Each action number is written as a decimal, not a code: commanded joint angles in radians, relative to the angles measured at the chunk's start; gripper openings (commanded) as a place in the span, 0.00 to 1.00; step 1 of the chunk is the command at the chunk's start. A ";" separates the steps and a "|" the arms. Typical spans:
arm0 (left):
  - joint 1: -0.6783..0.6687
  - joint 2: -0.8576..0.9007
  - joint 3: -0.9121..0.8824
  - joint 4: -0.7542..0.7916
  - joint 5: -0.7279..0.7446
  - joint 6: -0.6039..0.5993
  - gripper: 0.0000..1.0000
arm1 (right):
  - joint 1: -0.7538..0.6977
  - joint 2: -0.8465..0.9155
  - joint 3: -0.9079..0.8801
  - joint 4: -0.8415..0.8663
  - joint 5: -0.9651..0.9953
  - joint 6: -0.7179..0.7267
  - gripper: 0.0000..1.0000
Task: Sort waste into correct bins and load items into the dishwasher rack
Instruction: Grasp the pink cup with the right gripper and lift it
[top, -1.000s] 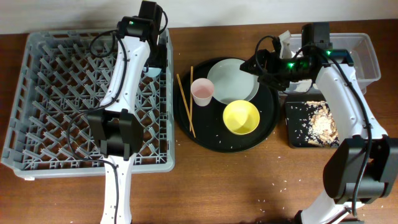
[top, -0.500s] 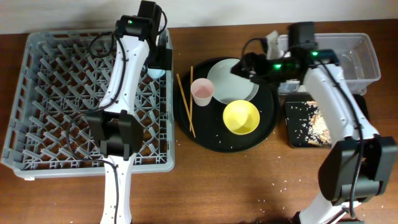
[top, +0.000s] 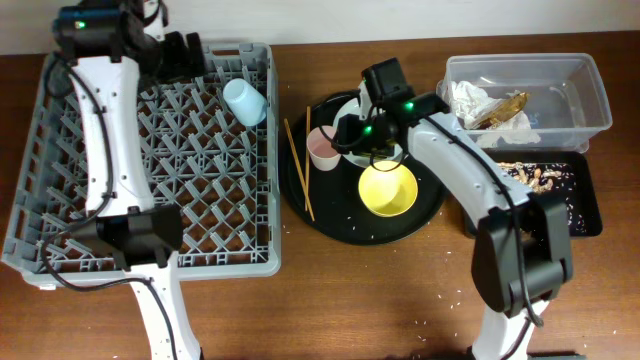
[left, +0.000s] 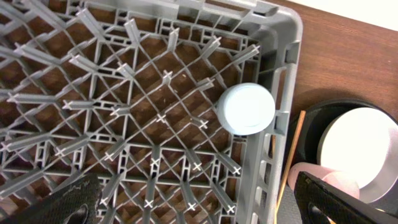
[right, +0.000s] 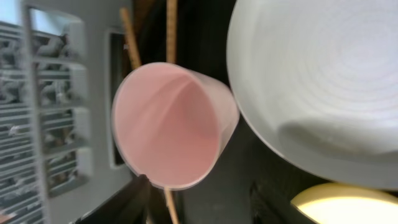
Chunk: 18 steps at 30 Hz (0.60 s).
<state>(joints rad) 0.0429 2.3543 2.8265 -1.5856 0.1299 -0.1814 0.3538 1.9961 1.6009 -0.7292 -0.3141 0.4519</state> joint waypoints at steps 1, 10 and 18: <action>-0.005 -0.010 0.001 -0.010 0.043 -0.012 0.99 | 0.007 0.056 0.006 0.013 0.038 0.024 0.40; -0.010 -0.010 0.001 -0.010 0.045 -0.012 0.98 | 0.005 0.089 0.006 0.031 0.031 0.041 0.04; -0.009 -0.010 0.001 0.005 0.494 0.098 0.99 | -0.167 -0.042 0.028 0.243 -0.619 0.055 0.04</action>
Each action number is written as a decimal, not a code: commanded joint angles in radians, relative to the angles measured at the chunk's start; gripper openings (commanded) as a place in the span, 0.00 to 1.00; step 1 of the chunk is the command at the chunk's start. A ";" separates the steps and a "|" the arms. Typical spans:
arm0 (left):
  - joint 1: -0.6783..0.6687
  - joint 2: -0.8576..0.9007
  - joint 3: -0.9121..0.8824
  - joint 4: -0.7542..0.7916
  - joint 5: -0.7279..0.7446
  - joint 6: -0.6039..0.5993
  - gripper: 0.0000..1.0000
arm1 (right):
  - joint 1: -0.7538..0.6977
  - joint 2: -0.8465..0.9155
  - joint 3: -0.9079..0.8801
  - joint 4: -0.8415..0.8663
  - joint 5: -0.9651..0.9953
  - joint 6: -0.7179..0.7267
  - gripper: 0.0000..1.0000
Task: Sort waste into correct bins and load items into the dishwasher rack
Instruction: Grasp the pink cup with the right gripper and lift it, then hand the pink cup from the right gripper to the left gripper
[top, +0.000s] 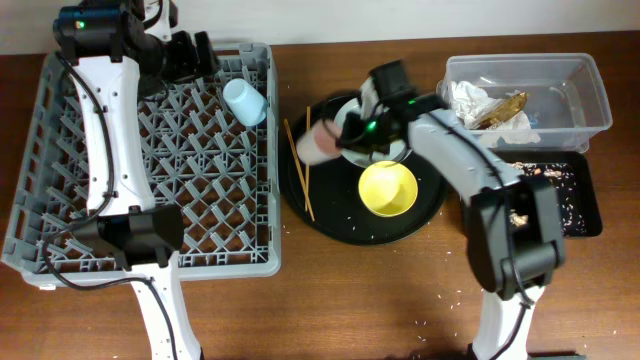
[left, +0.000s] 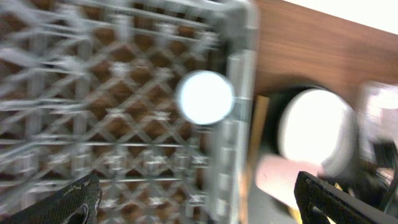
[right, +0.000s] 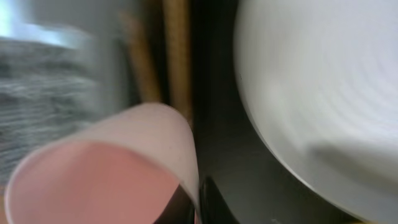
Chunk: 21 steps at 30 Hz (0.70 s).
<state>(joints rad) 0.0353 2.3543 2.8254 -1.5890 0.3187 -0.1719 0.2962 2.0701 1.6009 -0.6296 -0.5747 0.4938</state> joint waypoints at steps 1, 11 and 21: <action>-0.002 -0.010 0.002 0.010 0.394 0.119 0.99 | -0.130 -0.123 0.028 0.210 -0.442 0.041 0.04; -0.017 -0.010 0.002 0.008 0.887 0.227 0.99 | -0.116 -0.126 0.028 0.681 -0.626 0.341 0.04; -0.142 -0.010 0.002 0.009 0.995 0.234 0.99 | -0.055 -0.126 0.028 0.815 -0.623 0.425 0.04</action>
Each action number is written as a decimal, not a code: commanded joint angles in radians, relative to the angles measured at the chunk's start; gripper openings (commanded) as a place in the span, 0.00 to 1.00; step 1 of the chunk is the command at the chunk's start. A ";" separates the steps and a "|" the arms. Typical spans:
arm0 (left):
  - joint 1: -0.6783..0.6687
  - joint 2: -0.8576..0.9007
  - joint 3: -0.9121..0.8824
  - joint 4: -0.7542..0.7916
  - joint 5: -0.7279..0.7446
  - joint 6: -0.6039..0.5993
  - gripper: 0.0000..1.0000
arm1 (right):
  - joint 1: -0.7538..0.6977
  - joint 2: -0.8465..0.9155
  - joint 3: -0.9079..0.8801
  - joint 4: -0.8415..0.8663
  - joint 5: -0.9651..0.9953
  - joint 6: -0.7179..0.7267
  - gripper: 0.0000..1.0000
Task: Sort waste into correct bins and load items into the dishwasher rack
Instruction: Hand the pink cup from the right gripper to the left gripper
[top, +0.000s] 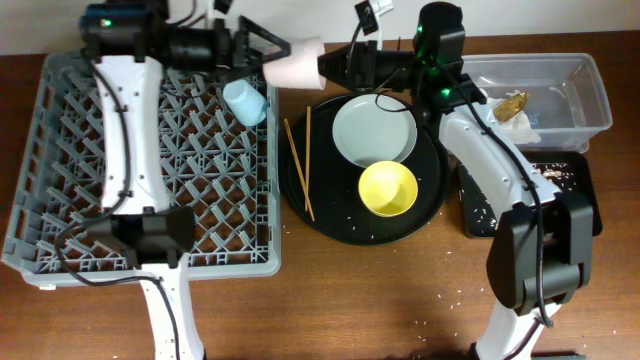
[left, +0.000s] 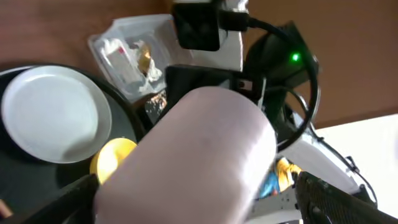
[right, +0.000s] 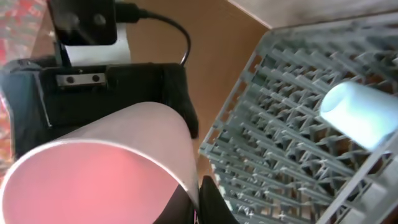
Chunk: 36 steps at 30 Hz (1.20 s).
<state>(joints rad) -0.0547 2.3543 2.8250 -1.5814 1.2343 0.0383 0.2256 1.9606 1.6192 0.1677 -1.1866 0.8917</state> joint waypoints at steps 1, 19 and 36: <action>-0.071 -0.010 0.002 0.001 0.079 0.024 0.99 | 0.019 -0.017 0.010 0.034 -0.011 0.032 0.04; -0.079 -0.010 0.002 -0.004 0.080 0.039 0.90 | -0.051 -0.017 0.010 0.117 -0.016 0.090 0.04; -0.040 -0.010 0.002 0.002 0.109 0.039 0.74 | -0.075 -0.017 0.010 0.117 -0.034 0.090 0.04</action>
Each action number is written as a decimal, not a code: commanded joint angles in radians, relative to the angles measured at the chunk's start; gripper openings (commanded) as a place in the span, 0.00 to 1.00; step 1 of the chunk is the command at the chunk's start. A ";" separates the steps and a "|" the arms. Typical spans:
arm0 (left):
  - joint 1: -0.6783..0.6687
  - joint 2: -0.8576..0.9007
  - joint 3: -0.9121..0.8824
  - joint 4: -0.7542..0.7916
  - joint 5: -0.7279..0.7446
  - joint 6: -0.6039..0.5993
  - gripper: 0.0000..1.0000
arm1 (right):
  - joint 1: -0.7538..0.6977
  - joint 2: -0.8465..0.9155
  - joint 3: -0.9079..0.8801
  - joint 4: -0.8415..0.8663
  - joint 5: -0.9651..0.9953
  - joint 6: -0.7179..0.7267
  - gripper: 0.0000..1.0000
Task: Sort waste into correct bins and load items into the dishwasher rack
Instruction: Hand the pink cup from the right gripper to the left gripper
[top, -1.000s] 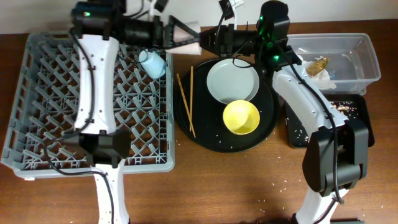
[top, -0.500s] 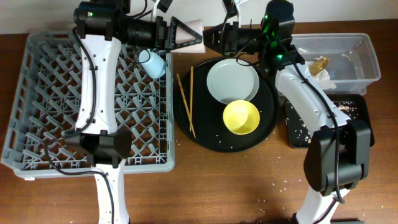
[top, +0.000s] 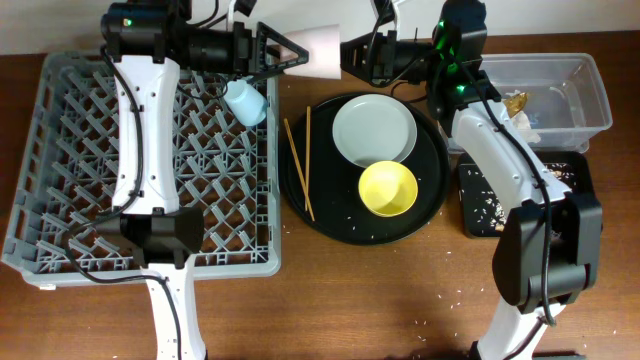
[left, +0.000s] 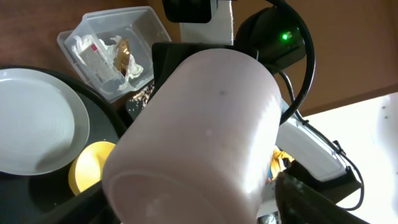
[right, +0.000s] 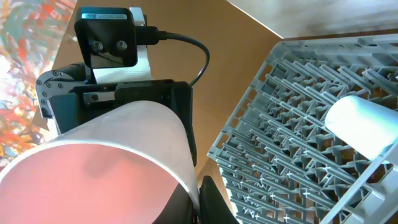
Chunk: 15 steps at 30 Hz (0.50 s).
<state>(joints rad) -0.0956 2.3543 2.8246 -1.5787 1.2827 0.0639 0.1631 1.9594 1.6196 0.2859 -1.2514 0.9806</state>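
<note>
A pink cup (top: 318, 48) is held on its side in the air, over the table's far edge. My right gripper (top: 347, 52) is shut on its rim; in the right wrist view the fingers (right: 211, 202) pinch the cup's wall (right: 106, 168). My left gripper (top: 288, 52) faces it, open, with the cup's base (left: 199, 124) between its fingers (left: 311, 199). The grey dishwasher rack (top: 60, 250) lies at the left and holds a light blue cup (top: 245, 102) at its far right corner.
A round black tray (top: 330, 225) carries a white plate (top: 373, 130), a yellow bowl (top: 388, 188) and chopsticks (top: 298, 165). At far right stand a clear bin (top: 595, 95) with paper waste and a black bin (top: 585, 215) with food crumbs.
The cup and both grippers have shifted a little to the right and farther back. My left fingers stand closer around the cup's base. My right gripper still grips the rim.
The pink cup stood on the black tray by the plate, my right gripper at it, my left open over the rack. Then my right gripper held it tilted over the tray's left edge. Then it was raised between both grippers, where it is now.
</note>
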 joint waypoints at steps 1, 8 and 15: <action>0.000 -0.010 0.003 0.000 0.061 0.014 0.74 | -0.012 -0.016 0.010 -0.001 0.030 0.001 0.04; 0.000 -0.010 0.003 0.026 0.066 0.013 0.86 | 0.018 -0.016 0.010 -0.001 0.024 0.000 0.04; 0.000 -0.010 0.003 0.029 0.068 0.013 0.87 | 0.022 -0.016 0.010 -0.001 0.024 0.001 0.04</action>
<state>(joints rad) -0.0948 2.3543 2.8246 -1.5589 1.2881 0.0639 0.1726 1.9568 1.6196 0.2874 -1.2465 0.9878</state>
